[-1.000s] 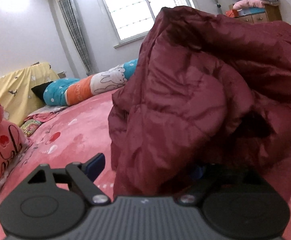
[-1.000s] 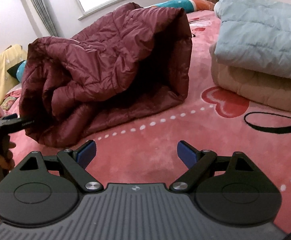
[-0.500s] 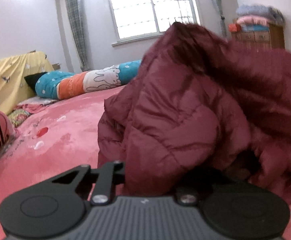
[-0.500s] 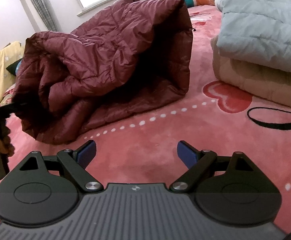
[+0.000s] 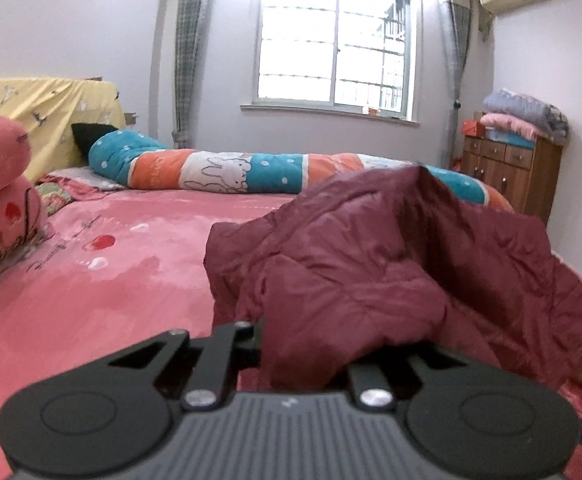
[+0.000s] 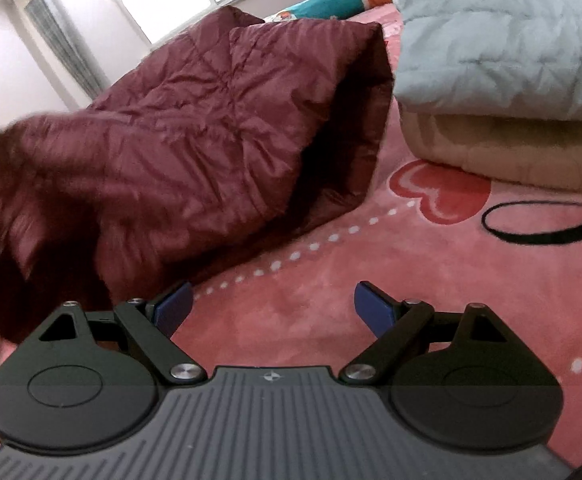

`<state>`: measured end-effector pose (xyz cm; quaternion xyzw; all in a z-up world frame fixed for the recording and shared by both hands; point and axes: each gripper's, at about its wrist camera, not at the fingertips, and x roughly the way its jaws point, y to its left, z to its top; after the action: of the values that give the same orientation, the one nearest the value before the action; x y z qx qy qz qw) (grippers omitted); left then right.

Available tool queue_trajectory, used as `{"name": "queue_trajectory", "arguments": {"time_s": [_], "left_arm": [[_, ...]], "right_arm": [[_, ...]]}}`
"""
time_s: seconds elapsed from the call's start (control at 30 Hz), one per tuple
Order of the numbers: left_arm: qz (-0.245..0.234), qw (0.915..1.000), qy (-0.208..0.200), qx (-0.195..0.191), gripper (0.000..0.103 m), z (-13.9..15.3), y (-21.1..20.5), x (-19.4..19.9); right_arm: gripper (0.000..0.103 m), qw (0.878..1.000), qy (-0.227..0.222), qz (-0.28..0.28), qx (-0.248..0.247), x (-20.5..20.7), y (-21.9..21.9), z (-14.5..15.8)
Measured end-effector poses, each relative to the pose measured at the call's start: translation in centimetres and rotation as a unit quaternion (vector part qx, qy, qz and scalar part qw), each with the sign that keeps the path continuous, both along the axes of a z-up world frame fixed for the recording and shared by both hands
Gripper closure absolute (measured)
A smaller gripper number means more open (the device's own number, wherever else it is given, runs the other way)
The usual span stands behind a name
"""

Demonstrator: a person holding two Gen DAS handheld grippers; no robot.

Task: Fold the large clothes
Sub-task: 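Reach both tools toward the jacket and close the left tool on it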

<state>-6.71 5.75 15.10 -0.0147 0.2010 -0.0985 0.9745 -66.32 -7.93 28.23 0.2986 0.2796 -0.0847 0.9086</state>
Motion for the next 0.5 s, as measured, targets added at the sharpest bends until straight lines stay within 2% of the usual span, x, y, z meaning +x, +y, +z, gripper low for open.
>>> {"name": "queue_trajectory", "arguments": {"time_s": [0.23, 0.37, 0.5], "left_arm": [[0.015, 0.9994, 0.022, -0.023, 0.094, 0.9, 3.9, -5.3], [0.027, 0.9987, 0.033, -0.027, 0.094, 1.2, 5.8, -7.6], [0.032, 0.9982, 0.046, -0.022, 0.094, 0.8, 7.2, -9.4]], "right_arm": [[0.0, 0.995, -0.041, 0.001, 0.091, -0.5, -1.9, -0.6], [0.0, 0.995, -0.035, 0.001, 0.095, -0.5, -1.8, -0.7], [0.0, 0.996, -0.001, -0.002, 0.087, 0.1, -1.1, -1.4]]}}
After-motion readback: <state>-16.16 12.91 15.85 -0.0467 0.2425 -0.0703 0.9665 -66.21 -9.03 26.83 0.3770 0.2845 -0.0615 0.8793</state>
